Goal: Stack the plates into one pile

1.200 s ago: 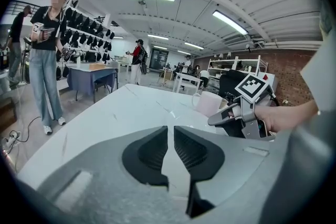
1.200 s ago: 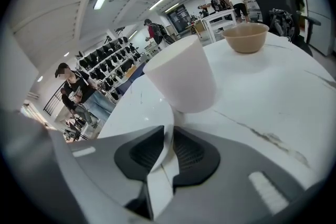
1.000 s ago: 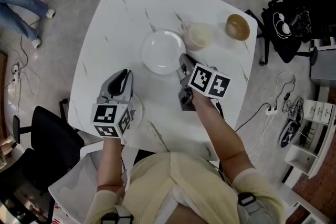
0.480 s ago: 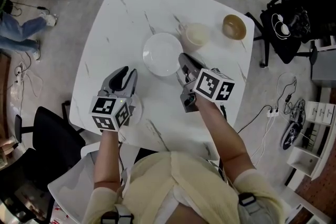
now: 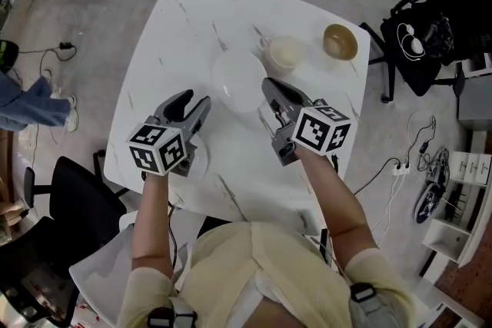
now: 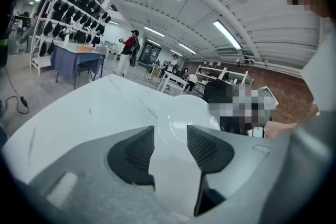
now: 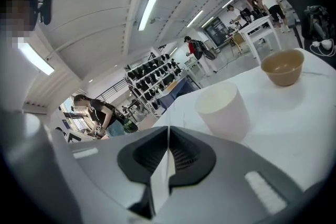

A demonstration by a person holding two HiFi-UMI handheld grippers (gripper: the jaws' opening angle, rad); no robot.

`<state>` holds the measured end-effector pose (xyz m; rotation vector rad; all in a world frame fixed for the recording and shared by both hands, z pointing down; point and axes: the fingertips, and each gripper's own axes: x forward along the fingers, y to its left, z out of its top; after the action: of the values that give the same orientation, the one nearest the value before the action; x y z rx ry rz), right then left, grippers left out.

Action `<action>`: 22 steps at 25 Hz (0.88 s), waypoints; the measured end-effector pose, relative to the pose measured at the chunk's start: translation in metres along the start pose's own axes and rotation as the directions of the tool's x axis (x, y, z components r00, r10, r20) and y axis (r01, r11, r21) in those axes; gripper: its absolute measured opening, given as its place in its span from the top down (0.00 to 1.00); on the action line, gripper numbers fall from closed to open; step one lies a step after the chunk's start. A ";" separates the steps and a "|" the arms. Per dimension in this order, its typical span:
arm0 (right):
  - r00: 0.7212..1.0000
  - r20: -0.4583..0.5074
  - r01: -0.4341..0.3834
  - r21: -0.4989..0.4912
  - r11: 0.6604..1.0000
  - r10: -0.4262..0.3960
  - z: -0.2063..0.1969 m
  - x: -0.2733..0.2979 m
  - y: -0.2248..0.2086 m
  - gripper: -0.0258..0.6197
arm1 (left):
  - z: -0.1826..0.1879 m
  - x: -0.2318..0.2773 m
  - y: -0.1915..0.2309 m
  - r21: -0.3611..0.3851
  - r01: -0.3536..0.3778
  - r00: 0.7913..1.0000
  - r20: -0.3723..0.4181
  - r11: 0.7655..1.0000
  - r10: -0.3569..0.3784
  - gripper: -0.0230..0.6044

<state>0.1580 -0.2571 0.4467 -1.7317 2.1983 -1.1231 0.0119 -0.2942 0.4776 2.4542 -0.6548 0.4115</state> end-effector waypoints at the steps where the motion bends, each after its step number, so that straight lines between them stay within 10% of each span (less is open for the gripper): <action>1: 1.000 0.002 -0.013 -0.005 1.000 0.013 0.002 -0.001 0.002 0.94 | 0.000 0.002 0.000 0.005 0.008 1.000 -0.008 1.000 -0.008 0.63; 22: 0.958 -0.033 -0.285 0.021 0.958 0.286 0.001 -0.005 0.055 0.94 | 0.003 0.006 0.000 -0.054 0.086 0.996 -0.006 0.995 -0.087 0.54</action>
<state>0.1167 -0.2499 0.4103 -1.3386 2.3568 -1.1025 0.0175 -0.2982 0.4772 2.4183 -0.5464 0.3655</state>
